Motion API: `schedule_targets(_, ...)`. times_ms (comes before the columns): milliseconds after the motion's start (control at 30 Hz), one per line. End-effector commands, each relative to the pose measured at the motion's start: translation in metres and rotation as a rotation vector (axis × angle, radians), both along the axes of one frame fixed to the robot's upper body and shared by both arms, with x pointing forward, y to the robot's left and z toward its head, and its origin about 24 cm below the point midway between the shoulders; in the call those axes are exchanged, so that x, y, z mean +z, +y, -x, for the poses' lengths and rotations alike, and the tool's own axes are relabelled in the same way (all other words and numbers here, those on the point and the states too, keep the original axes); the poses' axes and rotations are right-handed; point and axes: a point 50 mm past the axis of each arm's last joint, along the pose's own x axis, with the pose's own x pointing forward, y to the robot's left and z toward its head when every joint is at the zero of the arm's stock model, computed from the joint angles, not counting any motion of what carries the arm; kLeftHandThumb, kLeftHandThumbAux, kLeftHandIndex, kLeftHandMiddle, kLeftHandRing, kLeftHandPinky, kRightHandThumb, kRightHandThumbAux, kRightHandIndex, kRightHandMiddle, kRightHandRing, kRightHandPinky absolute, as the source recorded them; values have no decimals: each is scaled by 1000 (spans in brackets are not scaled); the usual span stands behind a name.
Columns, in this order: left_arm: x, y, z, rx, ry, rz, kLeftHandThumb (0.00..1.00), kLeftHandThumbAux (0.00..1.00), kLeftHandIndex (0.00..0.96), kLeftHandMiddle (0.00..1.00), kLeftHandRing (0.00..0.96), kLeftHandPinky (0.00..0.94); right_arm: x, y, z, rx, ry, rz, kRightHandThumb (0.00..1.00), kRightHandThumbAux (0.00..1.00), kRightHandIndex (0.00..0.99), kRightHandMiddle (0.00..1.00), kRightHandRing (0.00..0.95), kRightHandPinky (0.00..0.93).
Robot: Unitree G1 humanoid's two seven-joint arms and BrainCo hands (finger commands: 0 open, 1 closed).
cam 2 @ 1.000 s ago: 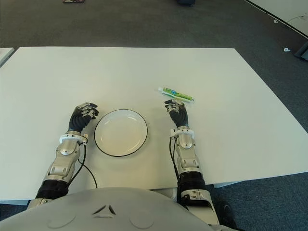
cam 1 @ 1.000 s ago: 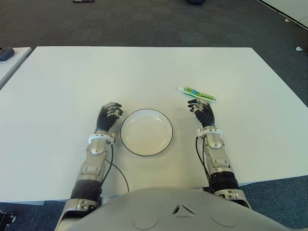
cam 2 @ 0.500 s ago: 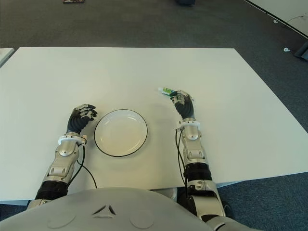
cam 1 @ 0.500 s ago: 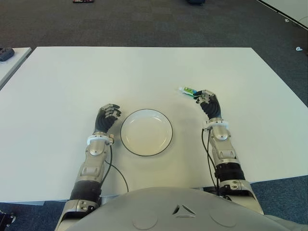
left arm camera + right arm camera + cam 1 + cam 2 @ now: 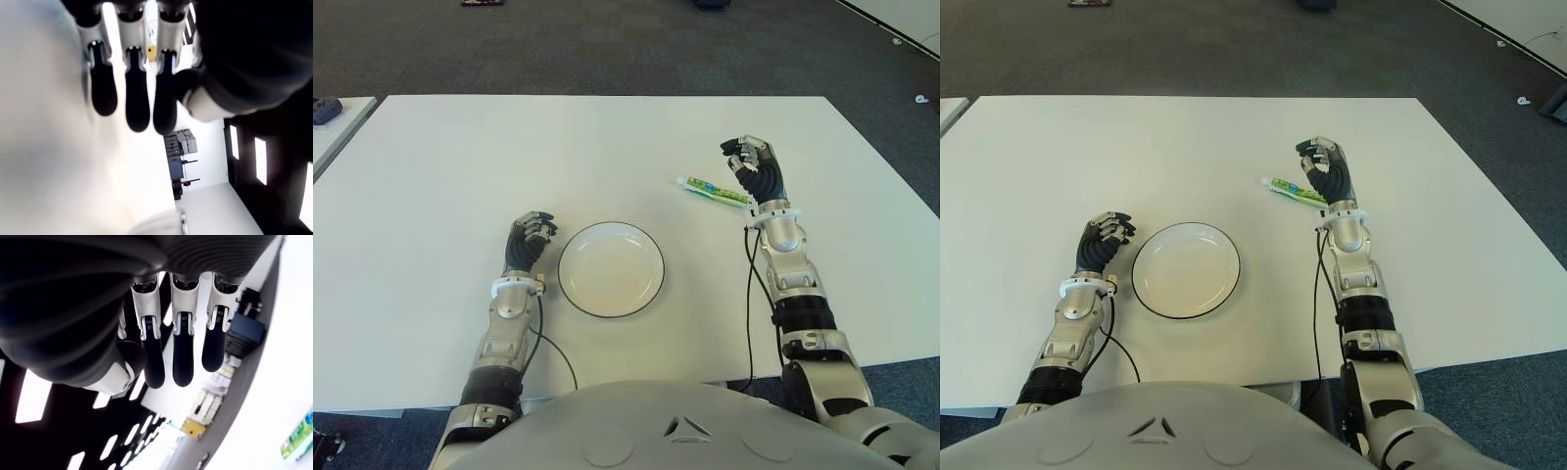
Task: Put the toothpaste on the table into the plate.
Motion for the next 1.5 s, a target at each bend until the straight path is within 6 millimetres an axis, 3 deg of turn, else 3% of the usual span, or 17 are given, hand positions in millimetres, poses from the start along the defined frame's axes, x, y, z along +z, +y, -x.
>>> schedule_targets(33,-18,-2,11,34,90,20,698,723,427,514,514,491,10,-1,-12,16,-19,125,700,728,405,330,318,319)
schedule_targets(200,-21,-4,14,49,90,19,698,722,427,514,511,489,25,-3,-20,40,-30,247,690,728,403,293,296,323)
schedule_targets(267,-23,-4,15,52,90,18,698,722,427,512,509,486,29,-3,-22,47,-24,284,501,704,274,262,272,301)
schedule_targets(333,-24,-4,16,53,89,18,698,722,428,511,507,486,31,-4,-23,49,-19,300,429,691,230,248,261,288)
schedule_targets(467,-28,-4,18,58,98,13,698,722,428,509,505,484,34,-6,-35,42,14,372,325,663,183,221,239,275)
schedule_targets(667,-30,-5,19,61,99,6,699,722,428,507,503,487,28,-9,-51,49,79,447,258,623,155,183,198,228)
schedule_targets(1067,-32,-6,21,50,111,13,700,723,428,505,498,484,21,-3,-60,134,203,606,296,585,71,86,76,70)
schedule_targets(1500,-32,-7,22,48,108,13,698,724,427,505,495,480,2,-1,-65,204,403,859,407,485,1,2,2,13)
